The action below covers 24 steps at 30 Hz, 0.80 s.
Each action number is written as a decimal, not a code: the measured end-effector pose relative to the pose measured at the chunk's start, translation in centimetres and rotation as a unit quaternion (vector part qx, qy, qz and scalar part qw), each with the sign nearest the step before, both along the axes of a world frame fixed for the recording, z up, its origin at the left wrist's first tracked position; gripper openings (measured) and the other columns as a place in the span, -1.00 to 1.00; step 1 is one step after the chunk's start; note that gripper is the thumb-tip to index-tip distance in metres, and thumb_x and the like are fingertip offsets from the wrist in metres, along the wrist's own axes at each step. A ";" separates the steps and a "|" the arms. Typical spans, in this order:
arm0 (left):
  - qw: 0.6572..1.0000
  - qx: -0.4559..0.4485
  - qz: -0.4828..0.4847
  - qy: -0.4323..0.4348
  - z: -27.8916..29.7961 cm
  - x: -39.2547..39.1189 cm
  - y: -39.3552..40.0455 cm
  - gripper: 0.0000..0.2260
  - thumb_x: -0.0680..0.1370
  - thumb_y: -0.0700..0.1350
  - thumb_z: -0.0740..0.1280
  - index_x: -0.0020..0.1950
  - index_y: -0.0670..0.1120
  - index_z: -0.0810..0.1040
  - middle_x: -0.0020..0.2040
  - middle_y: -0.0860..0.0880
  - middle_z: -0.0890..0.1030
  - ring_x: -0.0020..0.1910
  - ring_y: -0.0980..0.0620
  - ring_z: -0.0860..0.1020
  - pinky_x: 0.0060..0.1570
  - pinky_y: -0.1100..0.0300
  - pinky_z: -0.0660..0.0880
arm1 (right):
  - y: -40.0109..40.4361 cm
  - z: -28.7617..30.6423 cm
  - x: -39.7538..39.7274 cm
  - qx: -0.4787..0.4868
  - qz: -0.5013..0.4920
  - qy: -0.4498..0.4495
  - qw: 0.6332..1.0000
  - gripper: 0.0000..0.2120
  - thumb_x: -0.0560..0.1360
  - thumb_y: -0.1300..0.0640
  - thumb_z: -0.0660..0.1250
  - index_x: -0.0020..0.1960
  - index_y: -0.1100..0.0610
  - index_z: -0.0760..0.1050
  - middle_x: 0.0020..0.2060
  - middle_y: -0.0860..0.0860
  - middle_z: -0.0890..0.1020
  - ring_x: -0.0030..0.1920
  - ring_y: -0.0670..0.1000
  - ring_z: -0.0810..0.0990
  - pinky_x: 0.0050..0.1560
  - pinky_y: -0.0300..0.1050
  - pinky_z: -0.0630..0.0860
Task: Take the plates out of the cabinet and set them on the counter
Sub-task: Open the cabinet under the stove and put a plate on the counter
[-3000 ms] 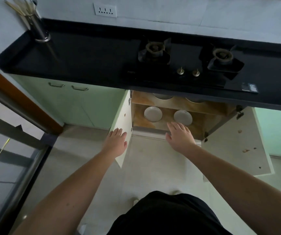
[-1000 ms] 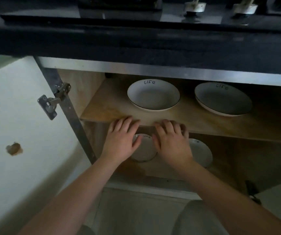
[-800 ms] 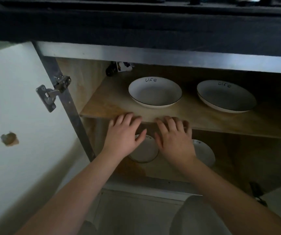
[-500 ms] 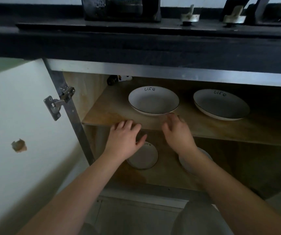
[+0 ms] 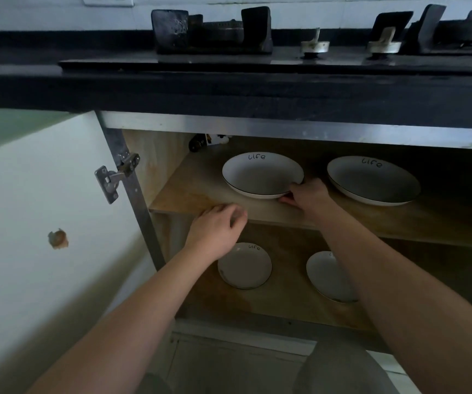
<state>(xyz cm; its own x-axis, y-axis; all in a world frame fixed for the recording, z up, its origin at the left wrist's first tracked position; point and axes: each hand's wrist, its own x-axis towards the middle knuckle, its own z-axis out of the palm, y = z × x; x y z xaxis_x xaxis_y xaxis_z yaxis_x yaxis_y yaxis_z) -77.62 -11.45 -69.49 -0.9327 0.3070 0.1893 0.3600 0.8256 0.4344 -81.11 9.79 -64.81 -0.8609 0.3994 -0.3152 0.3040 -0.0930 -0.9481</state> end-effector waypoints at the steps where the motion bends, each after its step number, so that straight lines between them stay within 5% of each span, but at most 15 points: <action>1: 0.998 0.055 0.013 -0.035 0.1 0.0 -0.1 -0.57 0.65 0.20 0.00 0.37 0.04 0.44 0.26 -0.01 0.55 0.21 -0.02 0.49 0.06 0.13 0.35 | -0.1 0.1 0.0 -0.014 -0.002 0.006 1.000 -0.75 0.56 0.31 0.29 0.22 0.18 0.40 -0.15 0.09 0.57 -0.26 0.07 0.66 -0.12 -0.07 0.65; 6: 0.955 0.275 0.102 -0.052 0.7 -0.5 -1.1 -0.67 0.66 0.10 0.12 0.34 0.02 0.48 0.23 0.04 0.56 0.08 0.14 0.49 0.08 0.17 0.43 | -0.3 0.2 1.3 -0.035 0.020 0.007 0.999 -0.63 0.58 0.33 0.25 0.36 0.21 0.35 0.09 0.17 0.54 -0.22 0.08 0.61 -0.27 -0.12 0.63; 8: 0.910 0.378 0.138 -0.103 1.1 -1.0 -1.5 -0.68 0.66 0.06 0.14 0.34 -0.01 0.48 0.18 0.00 0.59 0.02 0.09 0.58 0.08 0.09 0.55 | -0.3 0.0 2.0 -0.039 0.019 0.008 0.999 -0.63 0.57 0.34 0.24 0.36 0.22 0.34 0.15 0.18 0.52 -0.19 0.11 0.62 -0.37 -0.17 0.62; 12: 0.806 0.512 0.158 -0.253 1.7 -1.2 -1.9 -0.65 0.66 0.06 0.17 0.41 -0.03 0.40 0.07 -0.05 0.63 -0.08 0.00 0.69 -0.26 0.23 0.61 | -0.5 -0.4 3.9 -0.018 0.037 0.003 0.999 -0.62 0.56 0.31 0.25 0.38 0.21 0.36 0.13 0.12 0.54 -0.12 0.10 0.65 -0.33 -0.16 0.64; 15: 0.764 0.559 0.159 -0.281 2.1 -1.0 -2.3 -0.58 0.62 0.10 0.26 0.44 0.00 0.35 0.13 -0.07 0.61 -0.11 -0.04 0.70 -0.23 0.13 0.66 | -1.0 -0.8 5.6 -0.003 0.064 0.035 0.997 -0.62 0.55 0.34 0.24 0.35 0.23 0.38 0.05 0.10 0.60 -0.12 0.08 0.67 -0.33 -0.18 0.62; 20: 0.770 0.572 0.148 -0.241 1.9 -0.3 -3.3 -0.64 0.62 -0.11 0.29 0.41 -0.04 0.37 0.23 -0.06 0.53 0.07 -0.07 0.58 -0.27 0.08 0.64 | -2.0 -1.7 7.6 -0.027 0.096 0.070 0.993 -0.54 0.51 0.31 0.33 0.38 0.19 0.35 0.13 0.15 0.60 -0.09 0.08 0.71 -0.23 -0.14 0.64; 24: 0.711 0.631 0.148 -0.273 1.8 0.2 -4.3 -0.64 0.61 -0.19 0.28 0.40 -0.08 0.37 0.22 -0.09 0.53 0.10 -0.12 0.59 -0.27 0.03 0.64 | -2.1 -1.4 7.7 -0.027 0.120 0.061 0.991 -0.50 0.49 0.26 0.38 0.38 0.08 0.35 0.16 0.08 0.56 -0.05 0.07 0.70 -0.19 -0.13 0.65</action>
